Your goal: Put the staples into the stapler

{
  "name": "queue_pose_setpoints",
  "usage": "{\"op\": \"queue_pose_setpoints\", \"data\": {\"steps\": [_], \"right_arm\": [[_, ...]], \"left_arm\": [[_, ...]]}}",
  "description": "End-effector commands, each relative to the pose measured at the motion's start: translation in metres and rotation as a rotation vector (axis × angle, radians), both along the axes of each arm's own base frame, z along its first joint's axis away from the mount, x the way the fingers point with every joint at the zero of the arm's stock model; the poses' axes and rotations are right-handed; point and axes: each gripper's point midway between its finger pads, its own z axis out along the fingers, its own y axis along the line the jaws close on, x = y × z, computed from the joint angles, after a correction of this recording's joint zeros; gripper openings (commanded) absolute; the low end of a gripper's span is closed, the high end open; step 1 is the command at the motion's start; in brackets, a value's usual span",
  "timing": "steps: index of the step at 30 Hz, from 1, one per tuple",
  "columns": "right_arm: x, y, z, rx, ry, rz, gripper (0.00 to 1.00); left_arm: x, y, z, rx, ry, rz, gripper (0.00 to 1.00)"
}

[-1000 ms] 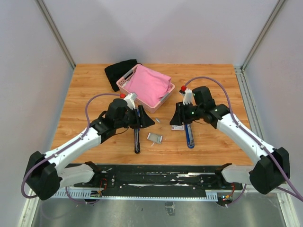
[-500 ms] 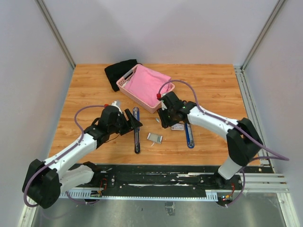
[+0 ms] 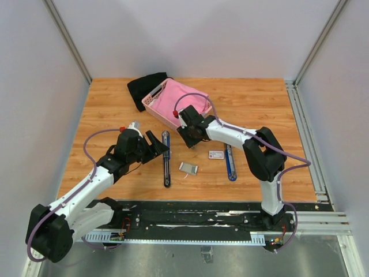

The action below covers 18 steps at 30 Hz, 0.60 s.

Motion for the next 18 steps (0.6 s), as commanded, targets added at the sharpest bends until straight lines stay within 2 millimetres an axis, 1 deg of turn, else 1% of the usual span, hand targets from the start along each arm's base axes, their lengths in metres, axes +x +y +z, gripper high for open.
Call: {"op": "queue_pose_setpoints", "data": {"steps": [1, 4, 10, 14, 18], "right_arm": [[0.001, 0.011, -0.006, -0.040, -0.010, 0.068, 0.41], [0.002, 0.010, -0.014, -0.060, 0.000, 0.072, 0.41], [0.000, 0.010, -0.025, -0.086, 0.023, 0.083, 0.34], [-0.001, 0.009, -0.029, -0.099, 0.027, 0.084, 0.29], [-0.002, 0.008, -0.032, -0.106, 0.031, 0.079, 0.26]], "left_arm": [[0.008, 0.006, 0.006, 0.015, -0.023, 0.024, 0.73], [0.010, 0.005, 0.007, 0.019, -0.022, 0.017, 0.73], [0.010, 0.005, 0.004, 0.022, -0.012, 0.017, 0.73], [0.009, 0.006, 0.002, 0.020, -0.007, 0.019, 0.73], [0.009, 0.006, 0.000, 0.026, 0.000, 0.013, 0.74]]}}
